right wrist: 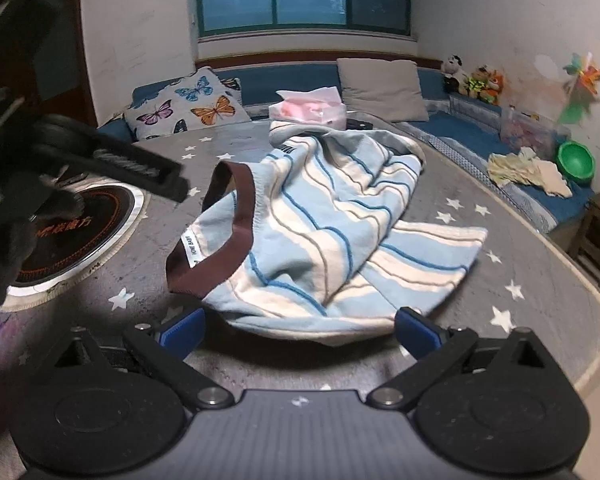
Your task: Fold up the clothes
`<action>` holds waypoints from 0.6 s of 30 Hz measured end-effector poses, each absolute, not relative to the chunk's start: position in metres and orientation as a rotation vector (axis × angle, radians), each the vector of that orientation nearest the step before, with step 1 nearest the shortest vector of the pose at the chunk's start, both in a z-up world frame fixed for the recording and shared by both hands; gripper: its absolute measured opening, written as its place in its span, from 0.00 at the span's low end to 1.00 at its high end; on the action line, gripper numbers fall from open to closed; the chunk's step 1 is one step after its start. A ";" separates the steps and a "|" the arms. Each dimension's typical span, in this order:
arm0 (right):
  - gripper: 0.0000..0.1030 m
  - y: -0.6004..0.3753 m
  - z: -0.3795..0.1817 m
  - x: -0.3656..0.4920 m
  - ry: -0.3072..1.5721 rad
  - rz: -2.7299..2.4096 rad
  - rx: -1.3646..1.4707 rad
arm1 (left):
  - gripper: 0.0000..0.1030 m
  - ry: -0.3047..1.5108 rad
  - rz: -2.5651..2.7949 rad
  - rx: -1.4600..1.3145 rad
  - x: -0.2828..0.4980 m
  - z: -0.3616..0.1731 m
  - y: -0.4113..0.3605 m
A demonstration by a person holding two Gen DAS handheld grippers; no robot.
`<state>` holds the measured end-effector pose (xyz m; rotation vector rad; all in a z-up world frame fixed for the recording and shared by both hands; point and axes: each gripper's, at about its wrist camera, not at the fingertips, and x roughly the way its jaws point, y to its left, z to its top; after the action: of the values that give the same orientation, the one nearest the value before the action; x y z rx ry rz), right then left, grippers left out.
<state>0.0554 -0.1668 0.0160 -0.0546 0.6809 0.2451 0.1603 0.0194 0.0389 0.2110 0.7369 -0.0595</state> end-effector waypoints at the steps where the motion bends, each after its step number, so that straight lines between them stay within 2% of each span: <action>1: 0.96 -0.166 0.016 0.057 0.679 0.249 -0.060 | 0.91 0.743 -0.066 0.226 0.165 0.036 0.018; 3: 0.94 -0.164 0.016 0.060 0.675 0.255 -0.078 | 0.90 0.754 -0.088 0.254 0.174 0.028 0.014; 6: 0.85 -0.158 0.013 0.063 0.670 0.258 -0.133 | 0.73 0.761 -0.101 0.282 0.189 0.017 0.010; 7: 0.81 -0.156 0.012 0.064 0.671 0.258 -0.150 | 0.62 0.765 -0.117 0.271 0.192 0.015 0.010; 8: 0.75 -0.155 0.011 0.064 0.673 0.259 -0.166 | 0.46 0.770 -0.136 0.257 0.194 0.014 0.010; 9: 0.68 -0.155 0.010 0.064 0.677 0.267 -0.164 | 0.38 0.774 -0.154 0.243 0.196 0.012 0.010; 10: 0.62 -0.156 0.010 0.064 0.682 0.277 -0.159 | 0.25 0.779 -0.173 0.230 0.199 0.011 0.010; 11: 0.51 -0.158 0.010 0.065 0.687 0.290 -0.145 | 0.13 0.773 -0.185 0.224 0.198 0.012 0.010; 13: 0.39 -0.162 0.013 0.064 0.687 0.302 -0.121 | 0.05 0.741 -0.182 0.230 0.193 0.017 0.010; 15: 0.22 -0.168 0.018 0.063 0.675 0.311 -0.099 | 0.03 0.704 -0.158 0.242 0.186 0.026 0.011; 18: 0.14 -0.176 0.028 0.060 0.645 0.329 -0.081 | 0.02 0.654 -0.118 0.245 0.174 0.045 0.019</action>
<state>0.0601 -0.1758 0.0276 -0.0811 0.6449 0.3288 0.1739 0.0187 0.0453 0.2447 0.6537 -0.1184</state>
